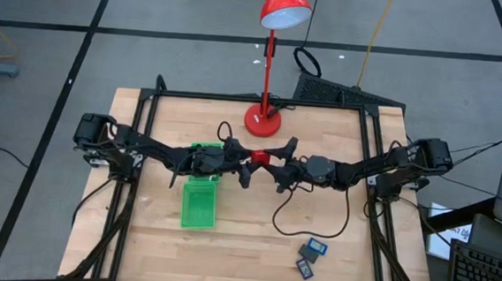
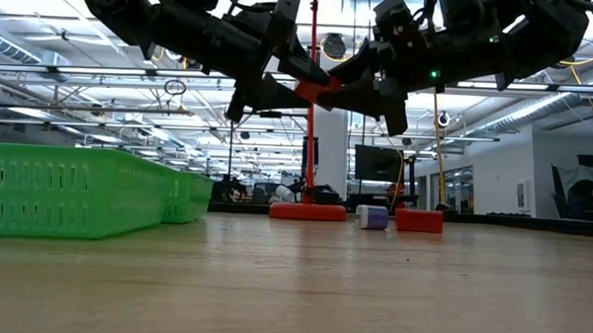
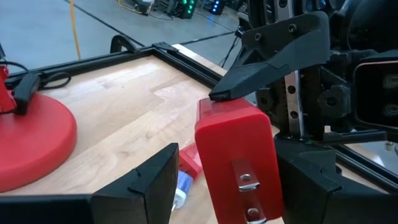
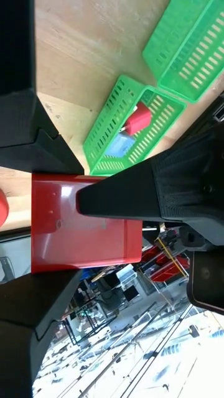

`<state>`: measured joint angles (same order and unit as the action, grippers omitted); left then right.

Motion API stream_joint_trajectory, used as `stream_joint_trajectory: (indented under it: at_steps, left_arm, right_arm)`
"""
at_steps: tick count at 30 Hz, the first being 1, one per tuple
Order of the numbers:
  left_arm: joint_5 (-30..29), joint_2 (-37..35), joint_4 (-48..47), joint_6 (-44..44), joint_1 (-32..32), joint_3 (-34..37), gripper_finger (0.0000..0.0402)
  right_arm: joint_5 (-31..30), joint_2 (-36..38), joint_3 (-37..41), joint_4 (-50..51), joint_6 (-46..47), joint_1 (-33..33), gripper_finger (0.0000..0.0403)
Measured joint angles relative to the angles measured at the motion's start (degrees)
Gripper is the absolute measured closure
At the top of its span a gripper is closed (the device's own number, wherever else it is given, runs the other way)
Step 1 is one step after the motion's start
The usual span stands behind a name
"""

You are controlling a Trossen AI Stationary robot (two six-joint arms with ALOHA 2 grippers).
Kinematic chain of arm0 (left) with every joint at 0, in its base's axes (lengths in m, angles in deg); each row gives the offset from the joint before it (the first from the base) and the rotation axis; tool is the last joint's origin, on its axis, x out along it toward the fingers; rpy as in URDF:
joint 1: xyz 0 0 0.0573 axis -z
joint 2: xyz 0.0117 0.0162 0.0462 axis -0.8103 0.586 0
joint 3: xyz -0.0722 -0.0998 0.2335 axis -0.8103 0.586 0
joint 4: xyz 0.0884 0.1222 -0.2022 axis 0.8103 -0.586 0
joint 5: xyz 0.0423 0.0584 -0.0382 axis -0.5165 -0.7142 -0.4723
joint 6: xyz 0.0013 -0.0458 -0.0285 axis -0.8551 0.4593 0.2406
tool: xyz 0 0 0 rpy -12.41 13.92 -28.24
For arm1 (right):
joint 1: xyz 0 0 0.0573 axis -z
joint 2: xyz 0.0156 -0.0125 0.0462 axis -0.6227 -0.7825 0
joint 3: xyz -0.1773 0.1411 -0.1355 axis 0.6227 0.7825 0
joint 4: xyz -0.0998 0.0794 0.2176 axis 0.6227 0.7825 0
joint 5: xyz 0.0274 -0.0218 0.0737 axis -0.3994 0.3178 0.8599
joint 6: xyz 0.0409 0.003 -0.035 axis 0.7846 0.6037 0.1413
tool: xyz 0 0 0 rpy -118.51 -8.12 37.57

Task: Pick & Place Office items
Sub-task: Put the top red charger adapter into the top green bin

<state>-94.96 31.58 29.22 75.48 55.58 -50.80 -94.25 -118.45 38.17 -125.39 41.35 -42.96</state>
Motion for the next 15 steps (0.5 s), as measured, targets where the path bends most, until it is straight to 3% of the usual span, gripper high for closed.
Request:
stream_joint_trajectory:
  at_steps: [15]
  left_arm:
    - [-0.19,0.02,0.16,1.22,0.0,0.0,0.0177]
  right_arm:
    - [-0.42,0.0,-0.09,0.37,0.17,0.02,0.019]
